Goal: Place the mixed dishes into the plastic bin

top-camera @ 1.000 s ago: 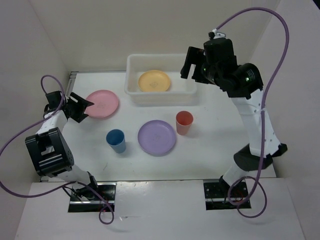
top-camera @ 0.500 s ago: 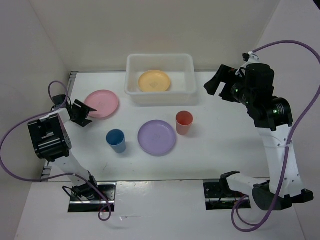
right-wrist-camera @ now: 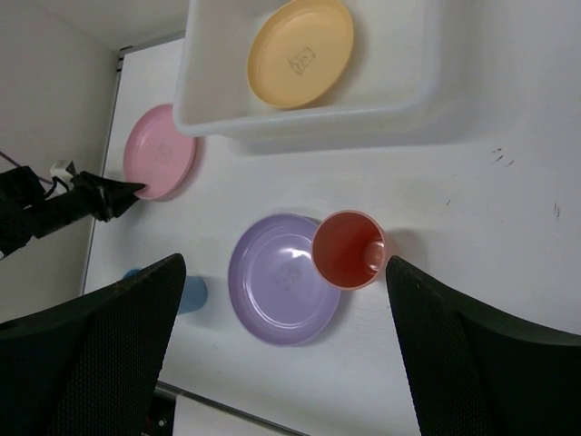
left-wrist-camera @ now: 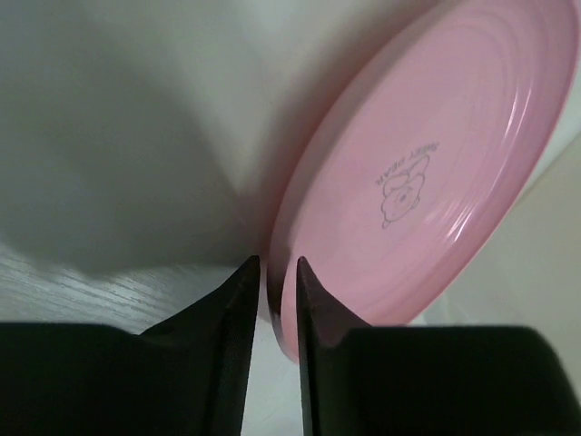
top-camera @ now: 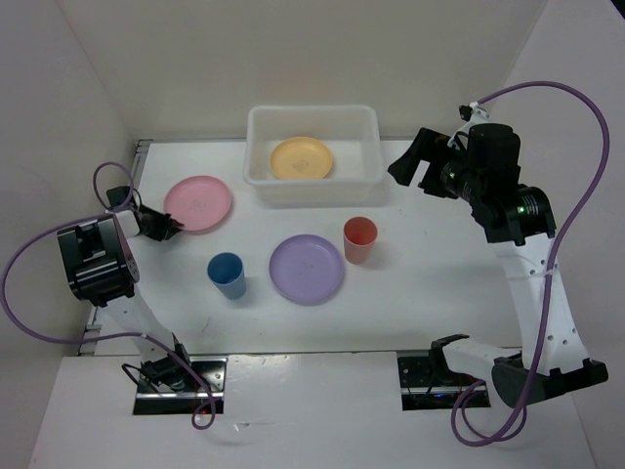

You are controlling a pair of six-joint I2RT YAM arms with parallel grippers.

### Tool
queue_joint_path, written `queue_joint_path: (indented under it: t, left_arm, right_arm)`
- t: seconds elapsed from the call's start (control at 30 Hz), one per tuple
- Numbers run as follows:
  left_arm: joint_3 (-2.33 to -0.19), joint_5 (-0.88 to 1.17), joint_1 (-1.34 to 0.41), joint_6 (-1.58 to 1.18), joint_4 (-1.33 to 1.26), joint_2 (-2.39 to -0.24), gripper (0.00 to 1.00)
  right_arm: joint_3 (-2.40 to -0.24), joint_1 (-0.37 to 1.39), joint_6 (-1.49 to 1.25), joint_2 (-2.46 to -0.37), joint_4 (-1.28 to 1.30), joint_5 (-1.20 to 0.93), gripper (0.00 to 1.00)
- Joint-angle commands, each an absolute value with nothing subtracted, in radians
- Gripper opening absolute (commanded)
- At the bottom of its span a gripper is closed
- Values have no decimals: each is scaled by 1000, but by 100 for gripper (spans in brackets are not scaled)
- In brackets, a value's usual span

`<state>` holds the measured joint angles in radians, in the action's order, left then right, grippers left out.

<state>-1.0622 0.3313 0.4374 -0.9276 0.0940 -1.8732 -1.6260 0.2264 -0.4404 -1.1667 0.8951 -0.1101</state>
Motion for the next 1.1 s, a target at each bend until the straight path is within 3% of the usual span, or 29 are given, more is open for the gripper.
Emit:
queue_joint_path:
  t: [0.0,0.03,0.07,0.13,0.47,0.67,1.07]
  left_arm:
    - [-1091,311,442,-939,57,-1908,24]
    - [-1091,311,442,-939,57,-1908,19]
    - [-1100,301,442,-928,78,-1919,8]
    - [-1114,289,442,-917,92,-1919,0]
    - [-1241,158,442,-917,215,-1623,0]
    - [-1495,190,320,-873,276,-1572,0]
    - [-1985,173,-64,-733,448,-1954,0]
  right_arm:
    - [-1620,221,-442,-1152,827,-124,95]
    - [-1620,221,-442,-1152,827,-124,95]
    - [-1620,221,-442,-1152,827,-115,95]
    - [-1611,221,-451,-1152,827,-115,95]
    - [-1601,212,-451,-1132,836,-115,95]
    - [-1574,212,-451,-1123,836,-115,95]
    - [-1480,212,-492,-1086,787,-169,95]
